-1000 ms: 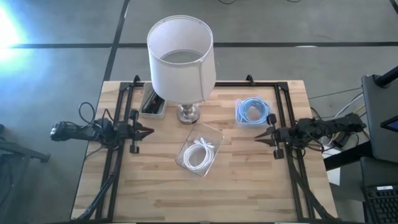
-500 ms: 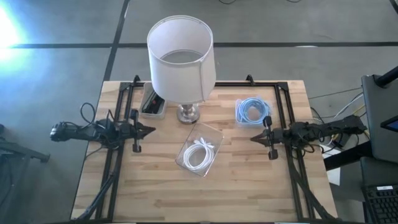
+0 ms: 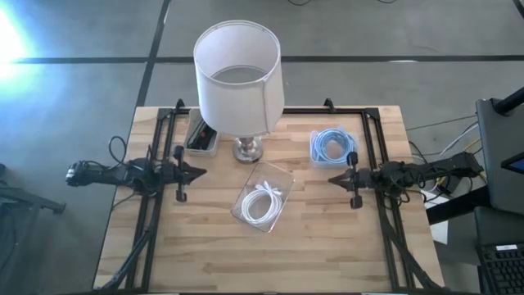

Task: Pick & Place USB Port
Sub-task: Return to Home Position

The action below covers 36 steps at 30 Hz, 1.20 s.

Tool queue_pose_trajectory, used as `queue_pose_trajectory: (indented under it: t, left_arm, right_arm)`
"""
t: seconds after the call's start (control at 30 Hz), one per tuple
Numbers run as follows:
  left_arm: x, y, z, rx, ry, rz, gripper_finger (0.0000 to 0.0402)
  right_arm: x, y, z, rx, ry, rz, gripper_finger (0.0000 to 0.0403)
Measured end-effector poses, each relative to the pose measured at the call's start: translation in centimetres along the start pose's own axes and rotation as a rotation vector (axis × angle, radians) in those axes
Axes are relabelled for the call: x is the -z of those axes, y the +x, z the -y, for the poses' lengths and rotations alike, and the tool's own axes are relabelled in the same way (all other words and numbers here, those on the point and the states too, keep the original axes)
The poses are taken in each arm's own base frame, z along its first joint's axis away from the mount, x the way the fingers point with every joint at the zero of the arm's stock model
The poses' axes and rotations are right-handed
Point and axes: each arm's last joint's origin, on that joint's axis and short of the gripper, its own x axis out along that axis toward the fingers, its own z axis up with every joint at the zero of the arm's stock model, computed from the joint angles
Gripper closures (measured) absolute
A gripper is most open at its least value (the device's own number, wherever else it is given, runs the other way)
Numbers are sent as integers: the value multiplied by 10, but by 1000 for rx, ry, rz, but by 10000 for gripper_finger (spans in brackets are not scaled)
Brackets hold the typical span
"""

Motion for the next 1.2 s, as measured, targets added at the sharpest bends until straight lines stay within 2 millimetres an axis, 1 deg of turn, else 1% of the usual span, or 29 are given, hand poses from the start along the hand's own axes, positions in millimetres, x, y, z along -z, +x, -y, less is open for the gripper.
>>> queue_pose_trajectory:
  t: [0.13, 0.23, 1.2]
  left_arm:
    - [1, 0, 0, 2, -80, -7, 393]
    - [1, 0, 0, 3, -96, -12, 393]
    - [3, 1, 1, 2, -95, -23, 392]
  right_arm:
    - [0, 0, 0, -4, 74, 2, 394]
    - [0, 0, 0, -4, 113, 2, 394]
    - [0, 0, 0, -8, 116, 1, 394]
